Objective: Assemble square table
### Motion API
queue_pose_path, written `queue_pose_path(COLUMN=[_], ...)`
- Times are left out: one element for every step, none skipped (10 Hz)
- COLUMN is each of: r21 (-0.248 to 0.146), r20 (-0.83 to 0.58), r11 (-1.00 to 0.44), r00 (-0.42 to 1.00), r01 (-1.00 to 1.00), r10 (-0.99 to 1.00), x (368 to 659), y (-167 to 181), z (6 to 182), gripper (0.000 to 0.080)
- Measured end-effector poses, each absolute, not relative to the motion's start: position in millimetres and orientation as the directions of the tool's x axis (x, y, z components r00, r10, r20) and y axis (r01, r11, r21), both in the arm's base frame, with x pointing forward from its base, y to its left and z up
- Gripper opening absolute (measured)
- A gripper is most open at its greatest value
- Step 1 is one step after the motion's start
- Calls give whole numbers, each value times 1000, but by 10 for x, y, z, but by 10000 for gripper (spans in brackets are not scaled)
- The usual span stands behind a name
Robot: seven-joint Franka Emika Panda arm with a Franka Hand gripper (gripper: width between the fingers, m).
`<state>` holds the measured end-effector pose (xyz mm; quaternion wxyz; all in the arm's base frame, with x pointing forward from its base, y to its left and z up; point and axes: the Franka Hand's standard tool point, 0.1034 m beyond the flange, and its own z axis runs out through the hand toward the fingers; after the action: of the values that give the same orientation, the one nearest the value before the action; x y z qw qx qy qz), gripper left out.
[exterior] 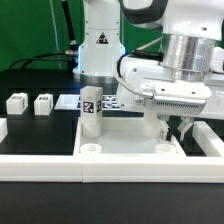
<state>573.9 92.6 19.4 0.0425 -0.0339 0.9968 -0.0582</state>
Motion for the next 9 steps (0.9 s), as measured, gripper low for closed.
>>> queue_pose_path(r21=[-119, -119, -121, -129, -140, -141, -141, -143, -151], r20=[-81, -77, -71, -60, -50, -49, -49, -48, -45], r11=[992, 992, 992, 991, 990, 990, 990, 990, 989], r00=[-995, -996, -997, -998, -999, -999, -999, -999, -999], r01=[-41, -35, -26, -22, -15, -3, -2, -2, 3], r10=[-51, -45, -34, -30, -23, -10, -9, -9, -4], x=[5751, 5773, 5785, 5790, 5791, 5791, 5791, 5790, 5792], y=[1037, 1139, 1224, 1267, 1267, 1263, 1259, 1248, 1193], z=[194, 194, 193, 193, 193, 192, 192, 190, 182], gripper=[63, 63, 63, 62, 62, 60, 60, 82, 82])
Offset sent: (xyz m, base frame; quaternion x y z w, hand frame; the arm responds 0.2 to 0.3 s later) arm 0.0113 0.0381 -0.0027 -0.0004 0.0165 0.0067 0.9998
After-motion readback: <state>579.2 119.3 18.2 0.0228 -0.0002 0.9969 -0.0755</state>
